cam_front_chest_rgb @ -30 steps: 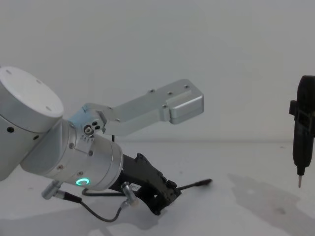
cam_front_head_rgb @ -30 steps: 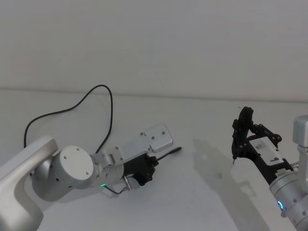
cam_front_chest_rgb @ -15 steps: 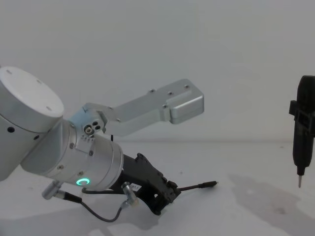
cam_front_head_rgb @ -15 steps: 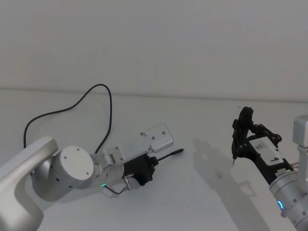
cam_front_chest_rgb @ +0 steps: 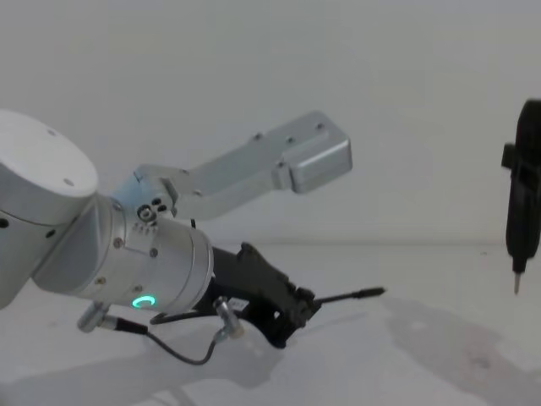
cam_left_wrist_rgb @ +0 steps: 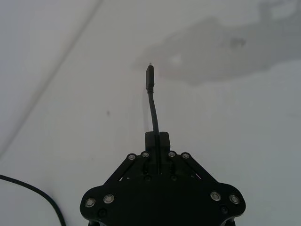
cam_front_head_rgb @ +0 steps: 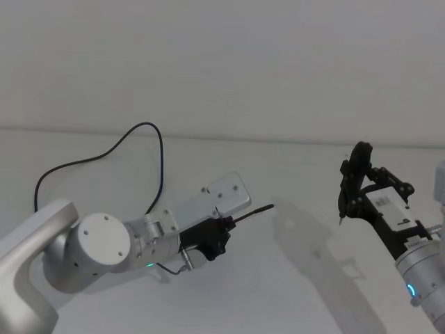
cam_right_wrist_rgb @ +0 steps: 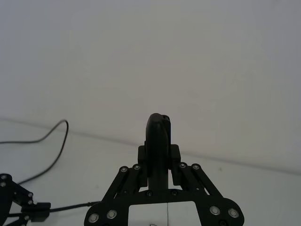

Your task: Pick up the data cable with the one hand.

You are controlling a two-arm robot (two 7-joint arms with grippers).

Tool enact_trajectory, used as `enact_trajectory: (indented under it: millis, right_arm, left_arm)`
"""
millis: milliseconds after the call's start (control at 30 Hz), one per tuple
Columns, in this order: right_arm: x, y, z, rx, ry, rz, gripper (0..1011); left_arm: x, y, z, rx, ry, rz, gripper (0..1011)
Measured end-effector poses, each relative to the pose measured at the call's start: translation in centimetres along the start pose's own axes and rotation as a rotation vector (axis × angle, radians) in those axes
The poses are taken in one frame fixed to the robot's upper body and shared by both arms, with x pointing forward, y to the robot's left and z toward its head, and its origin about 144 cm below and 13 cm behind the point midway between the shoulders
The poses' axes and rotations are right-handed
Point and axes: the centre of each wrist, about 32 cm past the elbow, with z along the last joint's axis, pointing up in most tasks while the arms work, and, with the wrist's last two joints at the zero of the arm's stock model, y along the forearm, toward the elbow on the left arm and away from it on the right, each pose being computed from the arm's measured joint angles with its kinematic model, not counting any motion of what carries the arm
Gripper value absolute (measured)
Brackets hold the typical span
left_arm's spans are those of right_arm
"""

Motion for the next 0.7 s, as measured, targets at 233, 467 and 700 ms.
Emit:
enact_trajectory:
  millis: [233, 467, 700]
  right_arm:
    - [0.0, 0.0, 1.3, 0.066, 0.005, 0.014, 268]
    - [-0.1, 0.0, 2.4, 0.120, 0.028, 0.028, 268]
    - [-0.2, 0.1, 3.2, 0.167, 0.053, 0.039, 268]
  left_arm:
    - [0.0, 0.9, 0.2, -0.098, 0.000, 0.014, 49]
    - [0.3, 2.2, 0.7, -0.199, 0.008, 0.009, 49]
    - [0.5, 3.1, 0.9, -0.253, 0.014, -0.002, 49]
